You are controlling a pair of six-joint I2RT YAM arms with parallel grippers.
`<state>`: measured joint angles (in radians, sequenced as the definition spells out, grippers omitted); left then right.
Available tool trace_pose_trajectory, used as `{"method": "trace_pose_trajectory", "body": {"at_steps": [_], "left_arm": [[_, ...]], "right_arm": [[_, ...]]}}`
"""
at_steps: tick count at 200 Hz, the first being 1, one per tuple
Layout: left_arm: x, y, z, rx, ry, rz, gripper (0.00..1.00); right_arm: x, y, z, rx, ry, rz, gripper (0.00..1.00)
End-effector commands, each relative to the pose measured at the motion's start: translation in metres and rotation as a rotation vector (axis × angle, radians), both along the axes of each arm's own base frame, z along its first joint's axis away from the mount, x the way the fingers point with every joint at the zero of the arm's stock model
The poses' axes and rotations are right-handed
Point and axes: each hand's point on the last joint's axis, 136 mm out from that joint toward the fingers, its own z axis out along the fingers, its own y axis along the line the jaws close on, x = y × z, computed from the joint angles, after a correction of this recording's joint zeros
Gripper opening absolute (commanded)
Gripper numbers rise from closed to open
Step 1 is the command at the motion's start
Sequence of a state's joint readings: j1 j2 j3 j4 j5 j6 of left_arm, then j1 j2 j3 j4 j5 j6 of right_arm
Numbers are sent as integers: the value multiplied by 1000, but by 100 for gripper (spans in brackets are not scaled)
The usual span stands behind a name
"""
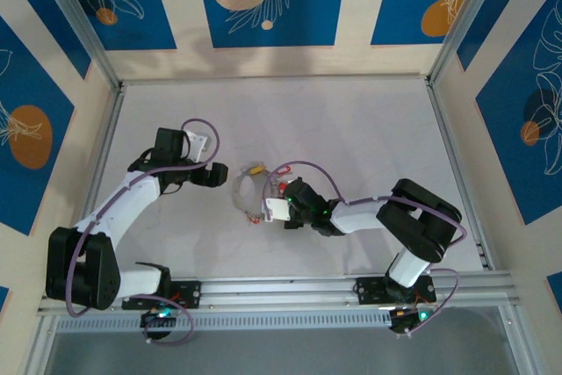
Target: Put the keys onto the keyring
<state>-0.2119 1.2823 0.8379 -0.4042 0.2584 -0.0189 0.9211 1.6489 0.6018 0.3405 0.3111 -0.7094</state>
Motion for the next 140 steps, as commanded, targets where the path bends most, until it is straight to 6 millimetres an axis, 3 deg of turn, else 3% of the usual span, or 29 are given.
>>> {"method": "trace_pose_trajectory", "body": {"at_steps": [1, 91, 117, 140], "left_arm": [[-2, -7, 8, -24, -14, -23, 100], [-4, -11, 17, -61, -67, -36, 100], [-6, -15, 29, -89, -172, -73, 100], [-20, -35, 45, -177, -341, -225, 100]], "right_arm": [[-1, 5, -1, -2, -20, 25, 20], [-1, 13, 3, 27, -71, 59, 11], [-8, 12, 12, 73, -75, 81, 7], [-19, 13, 25, 138, -47, 117, 6]]}}
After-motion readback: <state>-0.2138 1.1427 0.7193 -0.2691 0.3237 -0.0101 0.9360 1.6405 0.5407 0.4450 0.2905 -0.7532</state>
